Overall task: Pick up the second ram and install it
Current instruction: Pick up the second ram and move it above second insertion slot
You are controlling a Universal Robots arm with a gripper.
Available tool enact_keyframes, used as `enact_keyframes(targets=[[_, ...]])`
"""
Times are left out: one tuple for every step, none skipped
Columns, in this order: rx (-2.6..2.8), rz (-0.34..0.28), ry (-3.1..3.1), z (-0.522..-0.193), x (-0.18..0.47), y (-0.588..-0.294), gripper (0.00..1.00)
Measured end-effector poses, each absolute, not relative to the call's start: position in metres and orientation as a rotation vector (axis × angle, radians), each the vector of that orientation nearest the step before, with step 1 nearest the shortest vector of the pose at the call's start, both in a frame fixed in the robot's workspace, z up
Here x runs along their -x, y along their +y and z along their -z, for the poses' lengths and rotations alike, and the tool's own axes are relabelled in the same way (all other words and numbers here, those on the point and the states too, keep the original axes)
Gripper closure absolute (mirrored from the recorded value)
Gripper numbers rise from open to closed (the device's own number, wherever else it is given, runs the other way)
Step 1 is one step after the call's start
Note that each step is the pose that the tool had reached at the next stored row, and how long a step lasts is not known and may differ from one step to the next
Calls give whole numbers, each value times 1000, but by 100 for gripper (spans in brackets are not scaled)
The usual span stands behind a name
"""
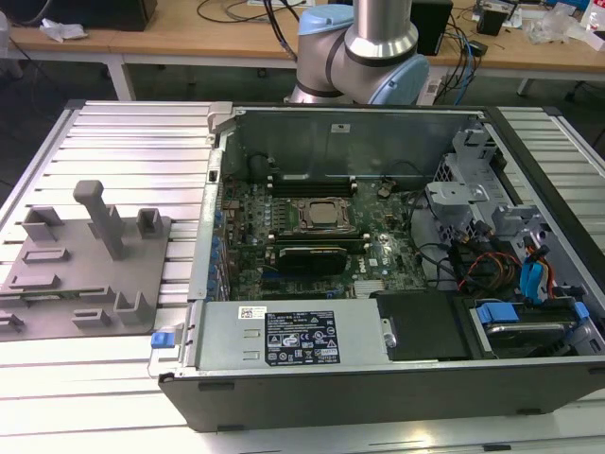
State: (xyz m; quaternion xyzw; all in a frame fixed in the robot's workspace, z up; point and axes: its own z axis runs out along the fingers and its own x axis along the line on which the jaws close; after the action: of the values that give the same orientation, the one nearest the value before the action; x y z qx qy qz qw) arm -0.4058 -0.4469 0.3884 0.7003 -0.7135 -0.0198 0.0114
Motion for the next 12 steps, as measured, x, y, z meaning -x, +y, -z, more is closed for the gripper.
enact_keyframes(targets=[[-2184, 62, -2225, -386, 406, -447, 70], [-2184, 62, -2225, -385, 406, -447, 70], [-2184, 62, -2225, -384, 406, -447, 70], [-2184, 62, -2225, -383, 406, -447, 70], [-2184, 62, -2225, -381, 406, -447, 70], [-2184, 62, -2225, -381, 406, -447, 70], [-2184, 62, -2225, -380, 406, -447, 70], [-2184, 62, -2225, -379, 406, -447, 70], [-2184, 62, -2225, -379, 406, -447, 70], [-2184, 62, -2225, -378, 406, -447, 70], [-2184, 62, -2225, -377, 406, -447, 70], [-2184, 62, -2225, -377, 406, -447, 70]])
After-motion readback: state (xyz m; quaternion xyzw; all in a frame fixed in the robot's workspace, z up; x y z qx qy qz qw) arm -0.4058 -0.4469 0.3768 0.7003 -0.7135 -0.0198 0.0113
